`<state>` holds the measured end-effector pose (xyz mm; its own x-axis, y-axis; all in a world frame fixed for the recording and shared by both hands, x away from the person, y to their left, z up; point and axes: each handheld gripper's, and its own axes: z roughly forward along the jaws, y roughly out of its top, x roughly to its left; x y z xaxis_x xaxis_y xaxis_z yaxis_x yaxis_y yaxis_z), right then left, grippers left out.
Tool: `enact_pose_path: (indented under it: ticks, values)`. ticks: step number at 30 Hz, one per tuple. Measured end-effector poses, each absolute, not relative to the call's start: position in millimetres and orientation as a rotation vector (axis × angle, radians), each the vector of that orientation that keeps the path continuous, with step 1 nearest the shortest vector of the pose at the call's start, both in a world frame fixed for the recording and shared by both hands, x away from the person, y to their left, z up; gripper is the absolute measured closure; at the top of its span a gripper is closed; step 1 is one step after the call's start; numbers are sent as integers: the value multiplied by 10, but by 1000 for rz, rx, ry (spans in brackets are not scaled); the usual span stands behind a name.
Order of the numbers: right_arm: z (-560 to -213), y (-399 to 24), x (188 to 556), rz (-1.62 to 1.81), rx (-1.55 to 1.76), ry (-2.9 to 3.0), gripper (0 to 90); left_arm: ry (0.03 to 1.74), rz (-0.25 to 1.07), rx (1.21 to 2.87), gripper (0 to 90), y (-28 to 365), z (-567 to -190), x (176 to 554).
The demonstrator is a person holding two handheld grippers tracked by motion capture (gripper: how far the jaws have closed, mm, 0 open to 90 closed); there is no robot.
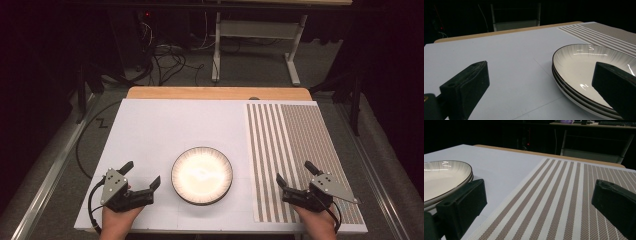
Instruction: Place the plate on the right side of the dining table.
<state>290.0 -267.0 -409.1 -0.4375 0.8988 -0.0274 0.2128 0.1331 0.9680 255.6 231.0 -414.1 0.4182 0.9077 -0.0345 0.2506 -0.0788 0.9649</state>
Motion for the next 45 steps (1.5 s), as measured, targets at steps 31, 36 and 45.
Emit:
enact_pose_path:
  ticks: [31, 36, 45]
  values:
    - [-4142, -2731, 2929, 1324, 1118, 1771, 10, 1040, 754, 1597, 33, 2334, -4147, 2553]
    - [-4139, -2699, 2931, 1333, 1109, 1780, 10, 1037, 750, 1597, 33, 2325, -4147, 2552]
    - [-4124, -2462, 2917, 1348, 1050, 1835, 10, 1033, 747, 1604, 33, 2311, -4143, 2550]
